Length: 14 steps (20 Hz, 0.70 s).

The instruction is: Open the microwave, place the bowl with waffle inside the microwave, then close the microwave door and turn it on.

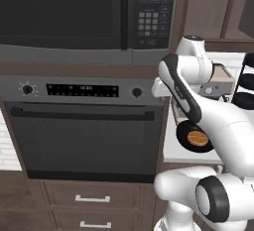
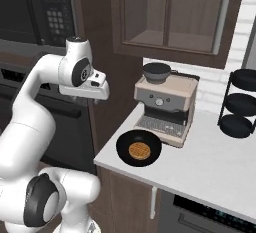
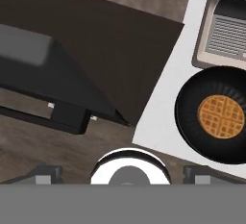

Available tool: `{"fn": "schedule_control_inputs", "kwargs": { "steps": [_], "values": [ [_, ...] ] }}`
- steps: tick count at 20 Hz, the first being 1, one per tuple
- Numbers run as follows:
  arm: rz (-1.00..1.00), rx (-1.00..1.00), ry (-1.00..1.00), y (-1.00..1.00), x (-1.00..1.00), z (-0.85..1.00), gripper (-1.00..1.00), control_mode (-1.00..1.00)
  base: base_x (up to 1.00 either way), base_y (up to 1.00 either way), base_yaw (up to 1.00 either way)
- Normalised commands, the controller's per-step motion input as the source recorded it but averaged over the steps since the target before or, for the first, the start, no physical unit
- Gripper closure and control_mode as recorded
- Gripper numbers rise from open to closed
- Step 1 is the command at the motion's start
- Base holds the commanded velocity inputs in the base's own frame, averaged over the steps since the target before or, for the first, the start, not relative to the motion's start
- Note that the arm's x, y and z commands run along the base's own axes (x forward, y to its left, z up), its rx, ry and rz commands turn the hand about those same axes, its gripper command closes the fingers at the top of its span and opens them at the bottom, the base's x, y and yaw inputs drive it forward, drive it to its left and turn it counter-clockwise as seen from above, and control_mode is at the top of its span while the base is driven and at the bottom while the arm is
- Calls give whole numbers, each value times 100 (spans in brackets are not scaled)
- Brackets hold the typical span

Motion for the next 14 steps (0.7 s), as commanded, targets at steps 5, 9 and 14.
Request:
{"fn": "schedule_control_inputs", "kwargs": {
  "steps": [5,9,14],
  "values": [
    [1,0,-15,3,-61,-1,-100,-100,0,0,0],
    [-1,-3,-45,64,-97,32,-100,-100,0,0,0],
    [-10,-19,-56,100,-21,85,-100,-100,0,0,0]
  ]
}}
